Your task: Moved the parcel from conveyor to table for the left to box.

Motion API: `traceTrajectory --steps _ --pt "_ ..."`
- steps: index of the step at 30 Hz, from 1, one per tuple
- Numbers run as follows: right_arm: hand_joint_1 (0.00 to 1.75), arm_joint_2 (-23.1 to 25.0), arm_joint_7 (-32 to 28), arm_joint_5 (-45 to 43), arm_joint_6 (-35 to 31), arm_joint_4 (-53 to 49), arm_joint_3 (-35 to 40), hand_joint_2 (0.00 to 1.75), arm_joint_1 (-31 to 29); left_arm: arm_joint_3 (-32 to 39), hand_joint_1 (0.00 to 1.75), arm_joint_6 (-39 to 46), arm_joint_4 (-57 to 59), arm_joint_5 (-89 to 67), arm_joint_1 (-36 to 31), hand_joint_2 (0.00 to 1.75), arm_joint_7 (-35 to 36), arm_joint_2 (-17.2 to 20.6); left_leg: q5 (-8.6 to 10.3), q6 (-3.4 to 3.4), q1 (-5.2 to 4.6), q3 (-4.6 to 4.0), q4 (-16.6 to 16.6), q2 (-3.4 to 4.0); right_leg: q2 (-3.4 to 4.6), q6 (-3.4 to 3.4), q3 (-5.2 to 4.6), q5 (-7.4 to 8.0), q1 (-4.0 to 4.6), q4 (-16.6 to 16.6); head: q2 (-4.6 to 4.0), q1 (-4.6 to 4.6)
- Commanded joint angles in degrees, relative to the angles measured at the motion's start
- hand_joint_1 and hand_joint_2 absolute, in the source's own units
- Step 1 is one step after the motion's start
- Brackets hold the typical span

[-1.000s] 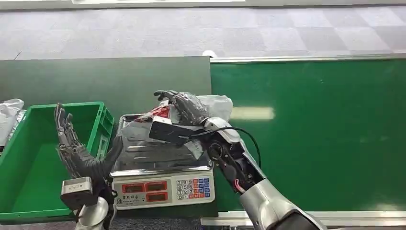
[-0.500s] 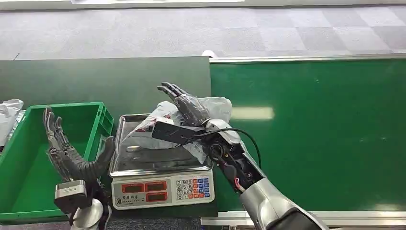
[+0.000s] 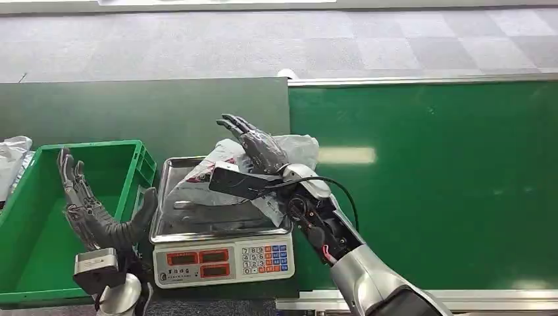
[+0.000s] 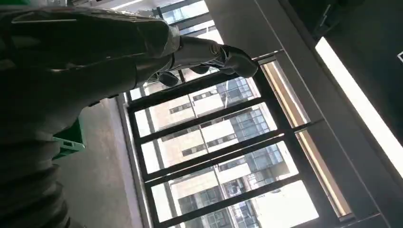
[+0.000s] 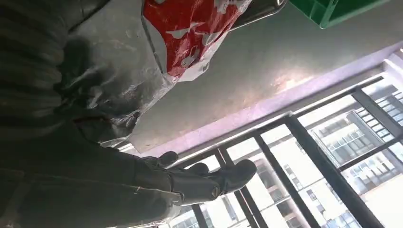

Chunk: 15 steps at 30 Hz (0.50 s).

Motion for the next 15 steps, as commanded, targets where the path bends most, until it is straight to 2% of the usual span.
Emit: traceTrajectory --steps 1,15 --pt "0.00 -0.96 -0.05 -0.11 -0.06 3.28 1.25 1.75 -2.65 0.90 0.00 0.11 1.18 0.40 -0.31 1.75 0.03 0.44 0.00 0.03 -0.01 0.04 -0.02 -0.02 -0.02 0.00 0.05 0.00 -0.01 -0.02 0.00 0.00" --pt "0.00 -0.96 -0.05 -0.11 -0.06 3.28 1.25 1.75 -2.65 0.90 0.00 0.11 1.18 0.40 -0.31 1.75 0.03 0.44 0.01 0.02 -0.01 0.01 -0.01 -0.02 -0.01 0.00 0.01 0.00 -0.01 -0.01 0.00 0.00"
